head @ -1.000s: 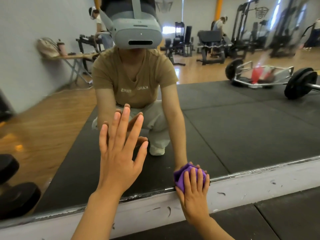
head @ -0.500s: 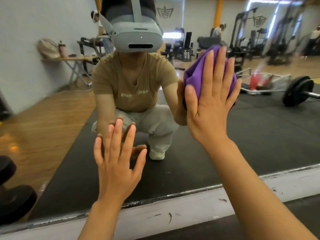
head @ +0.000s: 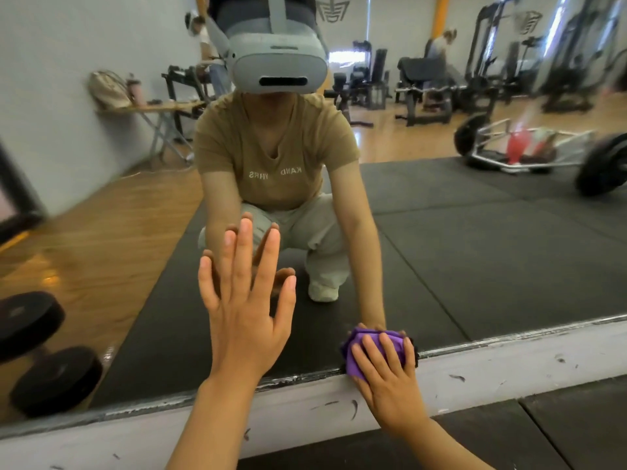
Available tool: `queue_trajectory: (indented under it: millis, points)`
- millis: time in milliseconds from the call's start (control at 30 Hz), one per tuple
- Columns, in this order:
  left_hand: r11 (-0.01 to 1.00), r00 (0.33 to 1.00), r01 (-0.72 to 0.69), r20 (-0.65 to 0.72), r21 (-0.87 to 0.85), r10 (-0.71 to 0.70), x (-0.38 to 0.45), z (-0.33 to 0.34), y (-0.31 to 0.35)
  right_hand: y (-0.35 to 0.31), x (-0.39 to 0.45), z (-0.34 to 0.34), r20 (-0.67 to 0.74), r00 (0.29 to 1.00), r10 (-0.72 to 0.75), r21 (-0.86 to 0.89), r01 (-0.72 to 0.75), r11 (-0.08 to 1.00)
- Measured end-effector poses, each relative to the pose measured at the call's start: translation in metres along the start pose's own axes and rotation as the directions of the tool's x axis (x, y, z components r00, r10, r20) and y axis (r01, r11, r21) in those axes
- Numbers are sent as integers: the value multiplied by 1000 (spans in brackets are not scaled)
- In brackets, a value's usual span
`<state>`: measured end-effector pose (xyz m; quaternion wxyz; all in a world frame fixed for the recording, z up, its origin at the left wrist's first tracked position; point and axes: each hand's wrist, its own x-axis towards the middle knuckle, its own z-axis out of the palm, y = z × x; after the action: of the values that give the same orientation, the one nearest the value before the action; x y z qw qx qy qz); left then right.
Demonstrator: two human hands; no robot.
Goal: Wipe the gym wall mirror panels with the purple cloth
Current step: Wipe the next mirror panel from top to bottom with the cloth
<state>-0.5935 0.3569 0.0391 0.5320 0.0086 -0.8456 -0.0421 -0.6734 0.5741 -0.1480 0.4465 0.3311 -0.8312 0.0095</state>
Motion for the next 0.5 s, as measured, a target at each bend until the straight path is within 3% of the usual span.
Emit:
queue_trajectory:
  millis: [100, 167, 333, 500]
  points:
    - [1000, 1000, -2, 7, 27, 2, -3, -3, -6, 3, 13, -9, -4, 1000, -12, 16, 12, 1000]
    - [1000, 1000, 3, 2, 21, -3, -3, -2, -6, 8, 49, -28, -91, 996, 9, 65, -3, 998]
    - [999, 999, 32, -18, -3, -32, -4, 2, -2, 28, 194, -115, -302, 897, 323, 300, -232, 925]
    - [998, 996, 59, -65, -19, -60, -7, 2, -9, 80, 271, -176, -407, 874, 266, 260, -168, 951]
